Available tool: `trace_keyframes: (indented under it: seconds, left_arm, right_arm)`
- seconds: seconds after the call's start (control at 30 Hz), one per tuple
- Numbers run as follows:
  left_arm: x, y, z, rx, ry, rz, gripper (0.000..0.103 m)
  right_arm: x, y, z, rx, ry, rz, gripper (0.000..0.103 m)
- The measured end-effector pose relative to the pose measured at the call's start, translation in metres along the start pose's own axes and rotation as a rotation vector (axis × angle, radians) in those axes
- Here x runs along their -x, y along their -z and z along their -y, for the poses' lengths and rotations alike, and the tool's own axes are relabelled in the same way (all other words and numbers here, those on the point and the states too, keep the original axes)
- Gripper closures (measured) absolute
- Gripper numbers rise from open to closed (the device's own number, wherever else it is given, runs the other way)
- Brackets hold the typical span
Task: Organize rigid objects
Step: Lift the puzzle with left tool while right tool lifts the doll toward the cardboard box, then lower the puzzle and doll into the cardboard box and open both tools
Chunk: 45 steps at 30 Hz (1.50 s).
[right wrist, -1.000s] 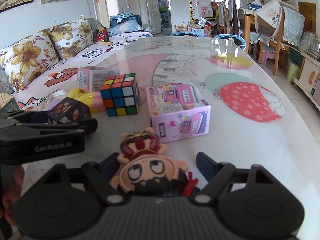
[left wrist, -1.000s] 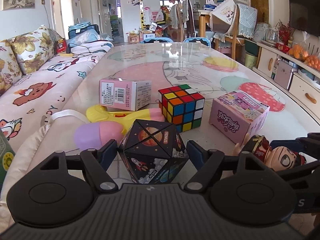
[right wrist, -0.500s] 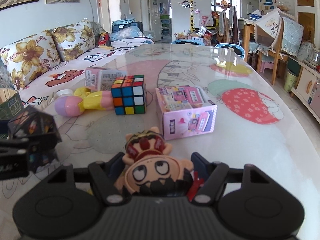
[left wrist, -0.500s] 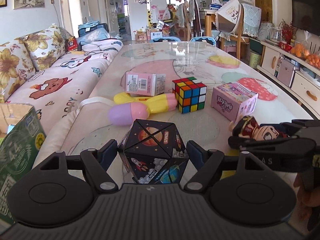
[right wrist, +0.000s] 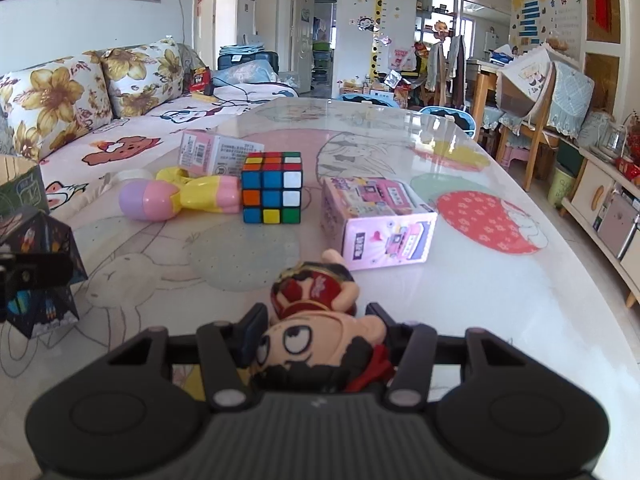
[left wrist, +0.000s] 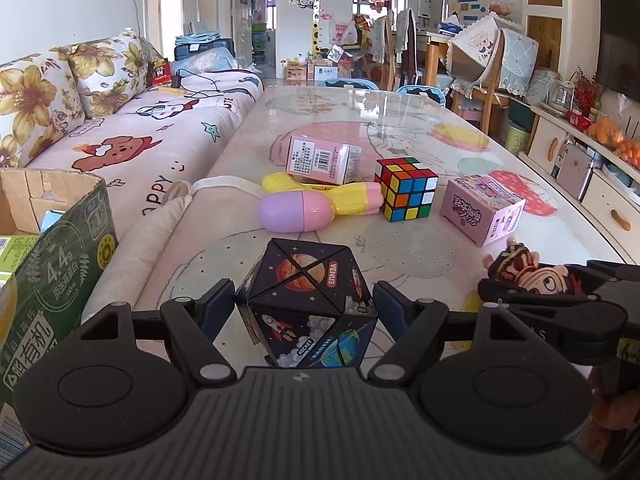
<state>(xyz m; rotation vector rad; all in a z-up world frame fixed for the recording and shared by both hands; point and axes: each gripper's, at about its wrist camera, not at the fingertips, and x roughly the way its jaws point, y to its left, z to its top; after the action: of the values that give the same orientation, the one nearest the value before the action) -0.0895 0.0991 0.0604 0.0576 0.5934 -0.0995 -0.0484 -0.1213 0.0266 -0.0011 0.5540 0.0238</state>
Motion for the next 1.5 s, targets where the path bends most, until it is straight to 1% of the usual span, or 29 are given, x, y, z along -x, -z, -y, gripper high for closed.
trace_keyframes:
  seconds: [0.23,0.37,0.5,0.63,0.83,0.9,1.07,1.2,1.27,1.37,1.43,1.5]
  left_arm:
    - [0.009,0.002,-0.001,0.009,0.022,0.028,0.008]
    - [0.013,-0.001,-0.007,0.053,0.023,0.048,0.008]
    - [0.019,-0.006,-0.014,0.084,-0.017,0.096,0.008]
    - [0.022,-0.009,-0.025,0.116,-0.084,0.139,0.008]
    - [0.028,-0.016,-0.052,0.201,-0.162,0.174,0.008]
    - [0.030,-0.019,-0.063,0.234,-0.187,0.186,0.008]
    - [0.041,-0.025,-0.090,0.304,-0.279,0.221,0.008]
    - [0.053,-0.028,-0.115,0.361,-0.394,0.261,0.008]
    - [0.058,-0.027,-0.128,0.388,-0.468,0.267,0.008]
    - [0.062,-0.026,-0.147,0.439,-0.572,0.255,0.008]
    - [0.063,-0.025,-0.158,0.465,-0.632,0.233,0.008]
    - [0.060,-0.026,-0.164,0.500,-0.665,0.201,0.008]
  right_arm:
    - [0.011,0.004,0.002,-0.070,0.022,-0.033,0.050]
    - [0.021,0.002,0.000,-0.104,0.011,-0.043,0.050]
    - [0.033,-0.006,-0.009,-0.105,-0.014,-0.026,0.050]
    - [0.042,-0.021,-0.027,-0.081,-0.063,-0.006,0.050]
    - [0.050,-0.049,-0.068,-0.022,-0.168,0.013,0.050]
    - [0.050,-0.059,-0.085,-0.001,-0.220,0.014,0.050]
    - [0.046,-0.084,-0.136,0.071,-0.343,0.030,0.050]
    - [0.036,-0.105,-0.178,0.134,-0.424,0.043,0.050]
    - [0.026,-0.115,-0.197,0.153,-0.464,0.040,0.050]
    - [0.011,-0.130,-0.225,0.174,-0.518,0.035,0.050]
    - [0.001,-0.139,-0.244,0.180,-0.557,0.025,0.050]
    - [-0.009,-0.146,-0.262,0.190,-0.590,0.013,0.050]
